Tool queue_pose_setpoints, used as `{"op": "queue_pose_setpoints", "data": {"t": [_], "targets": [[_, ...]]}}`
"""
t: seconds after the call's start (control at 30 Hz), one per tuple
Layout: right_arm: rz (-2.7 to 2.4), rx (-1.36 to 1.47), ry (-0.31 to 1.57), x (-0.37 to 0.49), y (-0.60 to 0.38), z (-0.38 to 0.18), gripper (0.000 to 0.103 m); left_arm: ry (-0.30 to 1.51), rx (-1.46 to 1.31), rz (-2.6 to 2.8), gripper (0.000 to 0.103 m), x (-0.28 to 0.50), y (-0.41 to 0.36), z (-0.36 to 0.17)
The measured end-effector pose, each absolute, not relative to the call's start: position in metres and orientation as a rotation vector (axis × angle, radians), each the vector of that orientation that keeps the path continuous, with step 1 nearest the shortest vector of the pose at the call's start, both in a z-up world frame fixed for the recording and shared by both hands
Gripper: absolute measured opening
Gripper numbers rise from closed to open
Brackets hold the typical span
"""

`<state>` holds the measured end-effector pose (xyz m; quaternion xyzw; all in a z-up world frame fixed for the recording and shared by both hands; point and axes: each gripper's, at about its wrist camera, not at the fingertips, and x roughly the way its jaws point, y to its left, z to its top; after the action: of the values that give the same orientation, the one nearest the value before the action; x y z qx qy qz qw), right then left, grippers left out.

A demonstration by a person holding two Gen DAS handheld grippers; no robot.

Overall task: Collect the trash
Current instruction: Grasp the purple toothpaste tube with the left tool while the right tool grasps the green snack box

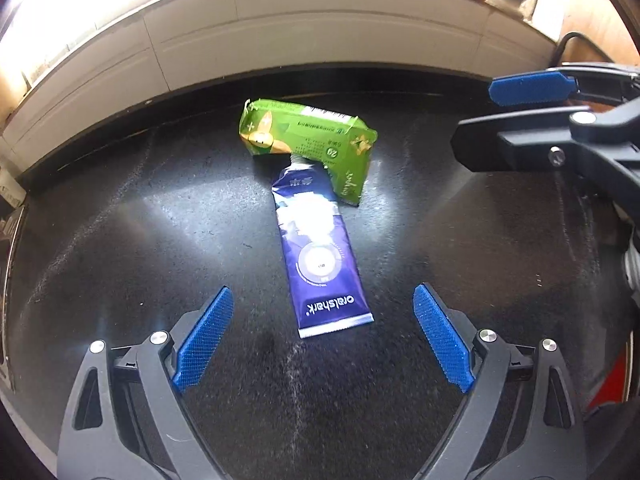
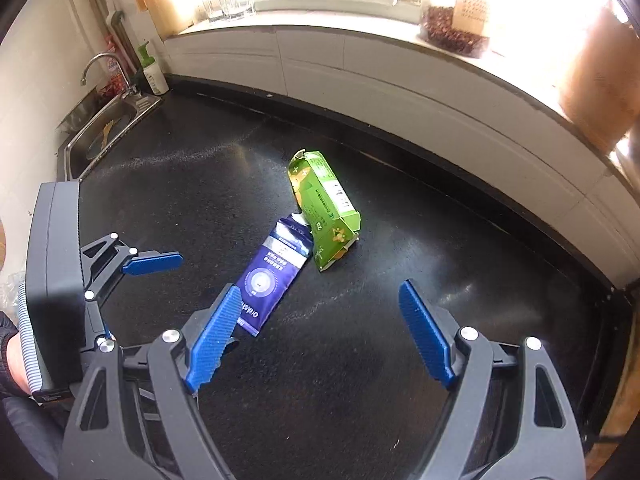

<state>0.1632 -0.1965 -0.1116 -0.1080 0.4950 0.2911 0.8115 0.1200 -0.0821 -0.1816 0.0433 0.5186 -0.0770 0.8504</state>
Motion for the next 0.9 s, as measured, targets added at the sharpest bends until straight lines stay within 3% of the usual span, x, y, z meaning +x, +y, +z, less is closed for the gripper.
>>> {"op": "queue_pose_setpoints", "data": {"t": [0.43,0.53,0.6,0.67,0.7,0.73,0.9], "targets": [[0.751,-0.282,1.143,0.264,-0.146,-0.186,0.078,1.158,0.041,-0.162,0.088,0.174,-0.077,-0.230],[0.805,-0.300,1.184,0.282,-0.133,-0.201,0.065,1.133,0.047,-0.172,0.088,0.177,-0.076,-0.230],[0.849,-0.296,1.211,0.289,-0.129,-0.207,0.045,1.126,0.062,-0.182,0.087,0.181,-0.079,-0.230],[0.897,-0.270,1.227,0.293,-0.126,-0.209,0.036,1.119,0.085,-0.202,0.077,0.183,-0.082,-0.228],[0.914,-0.257,1.232,0.294,-0.126,-0.208,0.027,1.118,0.108,-0.208,0.067,0.185,-0.085,-0.227],[0.923,-0.244,1.233,0.295,-0.127,-0.206,0.025,1.118,0.144,-0.210,0.056,0.186,-0.089,-0.227],[0.883,-0.178,1.199,0.298,-0.143,-0.192,0.023,1.141,0.146,-0.243,0.053,0.192,-0.093,-0.225]]}}
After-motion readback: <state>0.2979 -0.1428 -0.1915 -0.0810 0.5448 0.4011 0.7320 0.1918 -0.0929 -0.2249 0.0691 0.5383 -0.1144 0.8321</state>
